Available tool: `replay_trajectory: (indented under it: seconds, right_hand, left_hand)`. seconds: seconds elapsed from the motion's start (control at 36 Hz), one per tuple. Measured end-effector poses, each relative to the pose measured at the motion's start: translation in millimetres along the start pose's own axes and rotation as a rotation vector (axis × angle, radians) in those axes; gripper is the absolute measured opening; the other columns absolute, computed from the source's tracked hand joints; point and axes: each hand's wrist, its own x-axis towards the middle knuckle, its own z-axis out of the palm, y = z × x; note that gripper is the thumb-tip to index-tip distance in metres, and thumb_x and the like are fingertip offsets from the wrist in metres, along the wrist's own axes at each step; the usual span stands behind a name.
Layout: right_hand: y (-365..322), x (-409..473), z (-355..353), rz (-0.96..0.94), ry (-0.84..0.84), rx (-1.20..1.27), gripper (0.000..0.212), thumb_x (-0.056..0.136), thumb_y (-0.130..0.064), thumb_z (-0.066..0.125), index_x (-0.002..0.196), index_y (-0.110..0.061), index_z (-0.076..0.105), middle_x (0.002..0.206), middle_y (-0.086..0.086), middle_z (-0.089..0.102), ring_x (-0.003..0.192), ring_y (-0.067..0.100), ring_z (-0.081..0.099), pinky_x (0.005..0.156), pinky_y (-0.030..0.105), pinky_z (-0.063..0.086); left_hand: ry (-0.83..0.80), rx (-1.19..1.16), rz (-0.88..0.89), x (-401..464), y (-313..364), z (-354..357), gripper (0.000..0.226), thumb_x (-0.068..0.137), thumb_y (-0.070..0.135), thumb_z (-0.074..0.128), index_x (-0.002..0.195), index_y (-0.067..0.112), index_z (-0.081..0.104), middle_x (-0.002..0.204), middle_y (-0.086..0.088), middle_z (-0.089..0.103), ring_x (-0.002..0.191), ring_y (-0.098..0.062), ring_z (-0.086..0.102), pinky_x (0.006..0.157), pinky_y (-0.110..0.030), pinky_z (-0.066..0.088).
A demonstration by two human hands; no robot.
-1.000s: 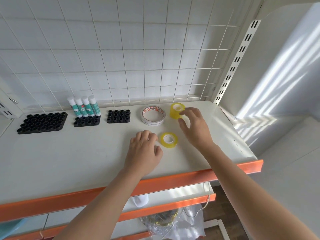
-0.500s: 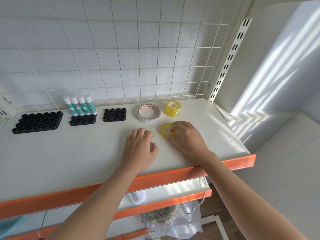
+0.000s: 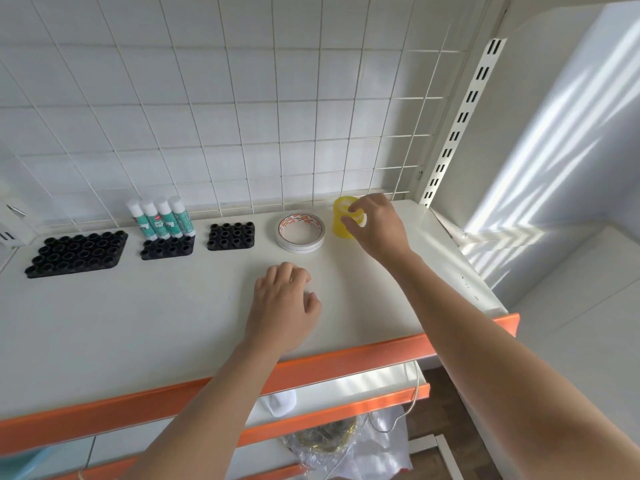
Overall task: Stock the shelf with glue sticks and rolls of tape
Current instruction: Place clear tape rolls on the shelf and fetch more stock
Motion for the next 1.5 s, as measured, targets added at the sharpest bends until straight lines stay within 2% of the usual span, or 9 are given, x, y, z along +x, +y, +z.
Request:
replay_trajectory:
  seconds: [0.31,0.42,0.75,1.06,1.17,1.5]
  right_hand:
    - [5.2,2.6,5.1,0.049,-0.044,0.009,0.024,0.087,-0.028,0.068,0.104,-0.012,0.065,0.116,0.009,0.057,0.112,0.024,0.050,0.084,0.026,0.039]
    - [6.4,1.5,4.7,0.055,-0.068,0.023,0.025,0.084,-0.026,0.070,0.103,-0.011,0.065,0.114,0.010,0.060,0.108,0.027,0.053,0.086,0.030,0.043]
    - [2.5,-0.6,1.9,0.054,-0.070,-0.013,0.025,0.083,-0.025,0.070,0.104,-0.013,0.064,0.109,0.008,0.060,0.098,0.026,0.055,0.075,0.030,0.042]
    - [-0.7,0.3,2.7,0.042,-0.095,-0.099,0.025,0.086,-0.026,0.066,0.107,-0.012,0.061,0.109,0.011,0.061,0.101,0.030,0.054,0.080,0.036,0.044]
    - [-0.6,-1.3,2.0,0.027,-0.110,-0.144,0.026,0.088,-0.029,0.063,0.109,-0.013,0.060,0.113,0.009,0.060,0.106,0.029,0.054,0.084,0.039,0.045]
    - [-3.4,1.3,2.6,0.034,-0.110,-0.215,0.025,0.089,-0.031,0.062,0.109,-0.015,0.060,0.110,0.006,0.064,0.101,0.029,0.057,0.079,0.036,0.041]
  left_hand:
    - [0.011,0.010,-0.001,-1.0,-1.0,0.4,0.029,0.075,0.033,0.042,0.089,0.017,0.061,0.093,0.000,0.058,0.088,-0.026,0.054,0.074,-0.040,0.046]
    - [0.017,0.010,0.001,-1.2,-0.6,0.0,0.029,0.075,0.033,0.042,0.089,0.016,0.061,0.093,0.000,0.058,0.088,-0.026,0.054,0.073,-0.041,0.047]
    - [0.027,0.009,0.006,-1.0,-0.7,1.3,0.030,0.075,0.034,0.041,0.089,0.017,0.061,0.093,0.001,0.058,0.086,-0.025,0.054,0.073,-0.038,0.046]
    - [0.035,0.008,0.001,-1.6,-1.2,2.6,0.029,0.076,0.034,0.041,0.089,0.017,0.061,0.093,0.001,0.057,0.086,-0.024,0.053,0.074,-0.037,0.044]
    - [0.040,0.016,0.000,-1.3,-1.1,2.8,0.024,0.075,0.031,0.047,0.089,0.017,0.061,0.093,0.001,0.057,0.086,-0.024,0.053,0.073,-0.038,0.045]
    - [-0.001,0.022,-0.019,-1.1,0.7,-0.3,0.021,0.076,0.028,0.053,0.091,0.017,0.062,0.095,0.002,0.057,0.089,-0.023,0.052,0.076,-0.038,0.044]
